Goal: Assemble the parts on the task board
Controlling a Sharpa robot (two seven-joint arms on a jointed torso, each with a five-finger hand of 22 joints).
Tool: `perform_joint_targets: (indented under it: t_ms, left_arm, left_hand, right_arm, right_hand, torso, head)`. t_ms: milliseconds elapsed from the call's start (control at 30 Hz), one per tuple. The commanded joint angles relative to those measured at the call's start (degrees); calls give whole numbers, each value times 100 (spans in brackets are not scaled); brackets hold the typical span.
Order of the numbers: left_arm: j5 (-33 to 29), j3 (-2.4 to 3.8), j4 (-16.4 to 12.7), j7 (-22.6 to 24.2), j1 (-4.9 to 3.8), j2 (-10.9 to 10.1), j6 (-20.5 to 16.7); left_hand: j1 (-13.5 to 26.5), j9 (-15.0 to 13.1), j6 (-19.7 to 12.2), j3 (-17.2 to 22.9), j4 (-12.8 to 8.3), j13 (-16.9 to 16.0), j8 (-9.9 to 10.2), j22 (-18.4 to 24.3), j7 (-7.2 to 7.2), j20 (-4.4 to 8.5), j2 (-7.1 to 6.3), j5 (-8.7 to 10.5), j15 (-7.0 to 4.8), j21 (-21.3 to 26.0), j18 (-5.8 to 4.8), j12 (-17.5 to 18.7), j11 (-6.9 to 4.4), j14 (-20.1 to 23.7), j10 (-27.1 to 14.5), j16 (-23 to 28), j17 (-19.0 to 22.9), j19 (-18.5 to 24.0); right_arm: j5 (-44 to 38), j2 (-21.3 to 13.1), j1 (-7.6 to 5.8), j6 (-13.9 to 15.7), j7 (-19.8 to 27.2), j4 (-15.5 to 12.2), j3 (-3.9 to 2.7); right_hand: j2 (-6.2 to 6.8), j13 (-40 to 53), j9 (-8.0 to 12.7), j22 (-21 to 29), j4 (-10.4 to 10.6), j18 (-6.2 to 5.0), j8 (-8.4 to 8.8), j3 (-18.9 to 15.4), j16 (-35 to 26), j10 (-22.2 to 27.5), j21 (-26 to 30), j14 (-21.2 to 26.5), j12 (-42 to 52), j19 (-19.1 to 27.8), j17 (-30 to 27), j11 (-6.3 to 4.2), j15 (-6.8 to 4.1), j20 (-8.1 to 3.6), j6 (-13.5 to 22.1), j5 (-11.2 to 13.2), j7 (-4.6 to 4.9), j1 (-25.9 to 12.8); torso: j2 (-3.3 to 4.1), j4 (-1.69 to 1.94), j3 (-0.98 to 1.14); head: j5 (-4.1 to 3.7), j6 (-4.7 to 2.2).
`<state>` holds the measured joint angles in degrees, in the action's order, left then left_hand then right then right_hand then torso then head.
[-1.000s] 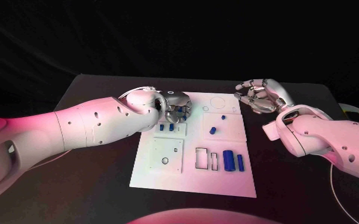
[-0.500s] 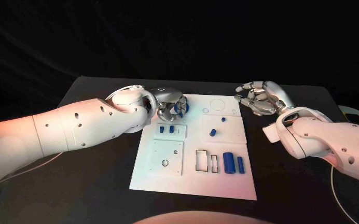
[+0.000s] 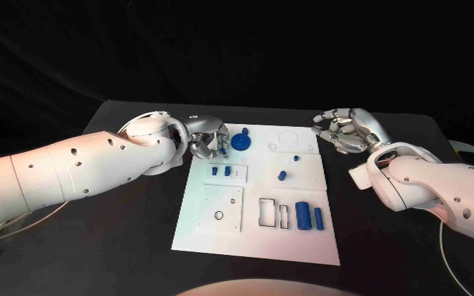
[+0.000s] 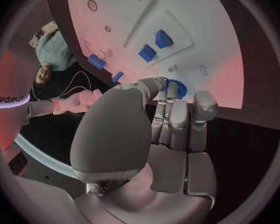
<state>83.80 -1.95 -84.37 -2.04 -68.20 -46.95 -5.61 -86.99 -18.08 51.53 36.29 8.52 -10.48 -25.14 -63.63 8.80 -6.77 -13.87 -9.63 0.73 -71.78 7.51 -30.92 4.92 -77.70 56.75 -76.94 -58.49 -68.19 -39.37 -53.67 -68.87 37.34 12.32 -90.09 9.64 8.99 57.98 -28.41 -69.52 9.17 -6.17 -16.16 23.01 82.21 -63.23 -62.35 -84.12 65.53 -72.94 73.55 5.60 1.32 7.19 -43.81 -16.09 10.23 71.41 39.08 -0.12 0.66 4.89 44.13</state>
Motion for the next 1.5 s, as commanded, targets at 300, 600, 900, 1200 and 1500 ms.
perform_joint_targets:
  t_ms: [300,600,900,1200,1500]
  left_arm:
    - [-193,-1,115,-67,2,13,278]
    - [-190,-19,285,-45,5,132,244]
    - [-185,-52,427,-26,18,257,271]
    - [-186,-77,491,2,80,347,283]
    - [-190,-80,489,11,91,362,285]
  left_hand:
    - [81,11,56,-18,-22,9,36,9,-14,-15,8,20,13,-21,-78,39,-4,-22,38,-24,16,-10]
    - [84,12,59,-18,-22,9,38,10,-15,-15,9,20,13,-19,-78,42,-4,-24,41,-27,10,-8]
    - [86,12,62,-18,-22,9,40,3,-15,-15,10,20,12,-24,-79,46,-5,-25,45,-28,10,-13]
    - [91,13,62,-20,-21,10,43,14,-15,-15,8,21,13,-16,-76,51,-5,-20,46,-24,24,-2]
    - [96,14,64,-21,-20,11,47,7,-15,-14,9,22,13,-20,-77,56,-5,-19,48,-24,25,-7]
  right_arm:
    - [-63,21,17,-37,55,0,-1]
    - [-63,20,19,-33,52,-13,-1]
    - [-63,16,20,-31,51,-25,-1]
    - [-63,12,20,-28,51,-34,-1]
    - [-64,10,19,-26,51,-35,-1]
  right_hand:
    - [-15,0,8,8,29,-43,-39,-8,-30,27,30,-100,-4,44,4,-13,-19,-4,40,-28,15,-30]
    - [-15,0,8,8,29,-43,-39,-8,-30,27,30,-100,-4,44,4,-13,-19,-4,40,-28,15,-30]
    - [-15,0,8,8,29,-43,-39,-8,-30,27,30,-100,-4,44,4,-13,-19,-4,40,-28,15,-30]
    - [-15,0,8,8,29,-43,-39,-8,-30,27,30,-100,-4,44,4,-13,-19,-4,40,-28,15,-30]
    - [-15,0,8,8,29,-43,-39,-8,-30,27,30,-100,-4,44,4,-13,-19,-4,40,-28,15,-30]
  torso:
    - [10,-20,7]
    - [11,-25,15]
    - [10,-21,9]
    - [12,-14,6]
    - [8,-10,5]
  head:
    - [40,-7]
    - [36,-3]
    - [22,9]
    - [6,21]
    - [3,31]
